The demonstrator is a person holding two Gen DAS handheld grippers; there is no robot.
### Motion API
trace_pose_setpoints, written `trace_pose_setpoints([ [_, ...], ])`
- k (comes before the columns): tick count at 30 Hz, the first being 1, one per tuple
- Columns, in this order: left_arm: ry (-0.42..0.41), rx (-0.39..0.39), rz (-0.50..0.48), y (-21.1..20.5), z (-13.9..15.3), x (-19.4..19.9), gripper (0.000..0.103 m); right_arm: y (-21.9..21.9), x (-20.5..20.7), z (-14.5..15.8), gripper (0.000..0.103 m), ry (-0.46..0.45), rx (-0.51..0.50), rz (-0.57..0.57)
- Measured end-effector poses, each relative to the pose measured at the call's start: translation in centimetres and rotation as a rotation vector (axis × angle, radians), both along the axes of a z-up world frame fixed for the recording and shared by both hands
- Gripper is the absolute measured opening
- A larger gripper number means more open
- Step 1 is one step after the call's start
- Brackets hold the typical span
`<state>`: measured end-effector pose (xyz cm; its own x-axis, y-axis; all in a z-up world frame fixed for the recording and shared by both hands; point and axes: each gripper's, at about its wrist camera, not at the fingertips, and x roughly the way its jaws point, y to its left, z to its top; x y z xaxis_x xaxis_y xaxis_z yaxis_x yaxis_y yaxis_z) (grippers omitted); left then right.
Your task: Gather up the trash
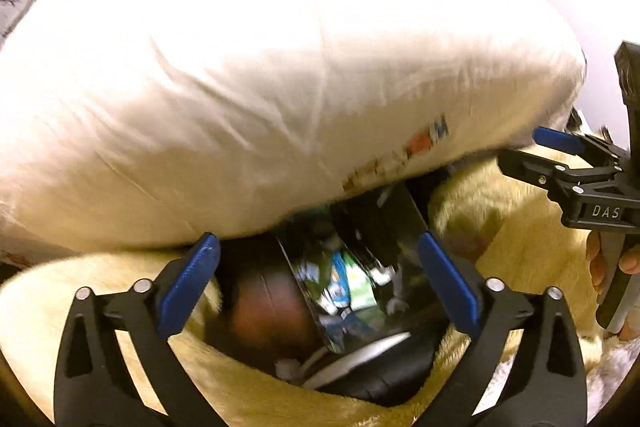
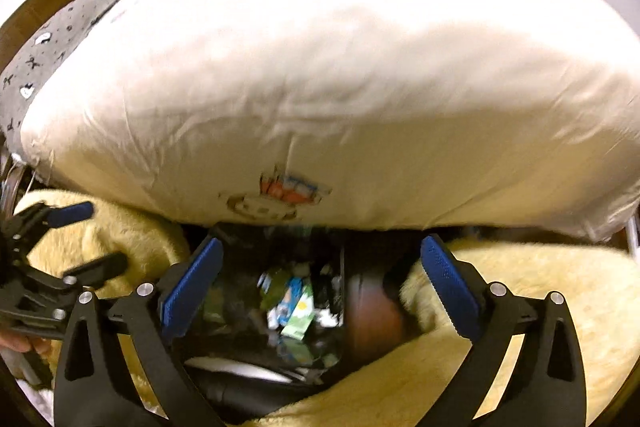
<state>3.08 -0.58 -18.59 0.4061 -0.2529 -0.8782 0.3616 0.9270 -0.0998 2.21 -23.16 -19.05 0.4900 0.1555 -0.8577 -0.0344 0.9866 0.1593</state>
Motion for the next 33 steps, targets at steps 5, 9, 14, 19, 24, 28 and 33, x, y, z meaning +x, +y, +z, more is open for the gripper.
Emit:
trace_pose_setpoints([
  [5,-0.132,0.0,0.027,0.5,4.8,0.6,0.095,-0.7,0.2,3.9,0.099,-0.111,-0.048,-0.041],
  [9,-0.243,-0.01,0.061,0.9,8.6,0.4,0.095,-0.4,-0.4,7.6,0.099,-0.232,-0.111,-0.056],
  [14,-0.389,-0.003,0.105,1.1,13.2,0.0,0.095,-0.4,-1.0,11.6,0.099,-0.345,-0.126,-0.089],
  [19,-0.485,-0.03,0.146,1.4,16.8,-0.8,0.095,-0.5,-1.7,14.9,0.099,-0.444,-0.125,-0.117],
  [24,-0.556,-0.045,0.185,1.6,19.0,-1.8,0.095,-0.1,-3.1,17.9,0.099,-0.527,-0.134,-0.13],
  [28,-0.602,-0.057,0.208,1.7,20.3,-2.9,0.095,0.2,-4.3,19.7,0.099,-0.593,-0.138,-0.159],
  [33,-0.643,-0.045,0.234,1.7,20.9,-3.9,0.095,0.9,-5.6,20.8,0.099,-0.638,-0.169,-0.178],
])
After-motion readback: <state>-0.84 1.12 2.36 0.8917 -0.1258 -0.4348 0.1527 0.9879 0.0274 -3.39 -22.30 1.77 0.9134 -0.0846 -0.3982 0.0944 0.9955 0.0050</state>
